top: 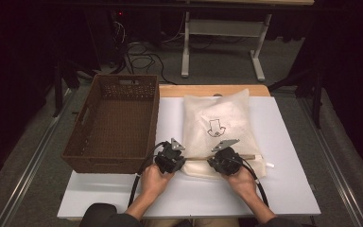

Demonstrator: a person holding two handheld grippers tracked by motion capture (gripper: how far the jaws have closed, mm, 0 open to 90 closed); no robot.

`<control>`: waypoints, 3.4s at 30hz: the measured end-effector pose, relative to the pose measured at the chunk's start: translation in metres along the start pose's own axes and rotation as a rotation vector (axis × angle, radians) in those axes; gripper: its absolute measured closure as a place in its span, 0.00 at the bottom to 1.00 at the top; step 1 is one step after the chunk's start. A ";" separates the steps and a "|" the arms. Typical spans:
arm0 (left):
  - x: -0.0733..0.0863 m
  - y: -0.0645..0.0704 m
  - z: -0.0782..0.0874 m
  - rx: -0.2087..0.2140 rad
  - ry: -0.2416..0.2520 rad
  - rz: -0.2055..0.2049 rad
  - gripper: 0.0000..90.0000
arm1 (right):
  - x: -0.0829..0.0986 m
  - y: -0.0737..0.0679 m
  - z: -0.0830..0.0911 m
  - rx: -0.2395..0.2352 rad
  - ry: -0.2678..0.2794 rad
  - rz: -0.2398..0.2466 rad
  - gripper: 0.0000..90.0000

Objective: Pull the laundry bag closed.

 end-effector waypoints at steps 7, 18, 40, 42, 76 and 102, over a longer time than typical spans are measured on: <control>0.000 0.000 0.000 -0.001 0.001 -0.003 0.92 | 0.003 0.004 0.003 0.001 -0.001 -0.006 0.97; 0.000 0.001 0.000 -0.002 0.000 -0.011 0.92 | 0.005 0.005 0.004 -0.001 0.004 -0.009 0.97; 0.000 0.000 0.000 0.004 -0.001 -0.007 0.91 | 0.012 0.014 0.010 0.017 0.000 -0.023 0.97; 0.000 0.000 0.000 0.004 -0.001 -0.006 0.91 | 0.013 0.014 0.010 0.015 0.004 -0.025 0.97; 0.001 0.000 0.000 0.016 -0.002 0.013 0.89 | 0.022 0.036 0.027 0.052 0.031 -0.064 0.97; 0.001 0.001 -0.001 0.019 0.000 0.012 0.89 | 0.027 0.043 0.036 0.062 0.048 -0.079 0.97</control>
Point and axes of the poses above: each handheld gripper's, and its own axes: z roughly backward along the jaws, x roughly out of its underside, y roughly to its right, the point moved 10 cm from there along -z, roughly forward along the jaws, and after that the axes turned 12 degrees about y, right-handed, at the moved point
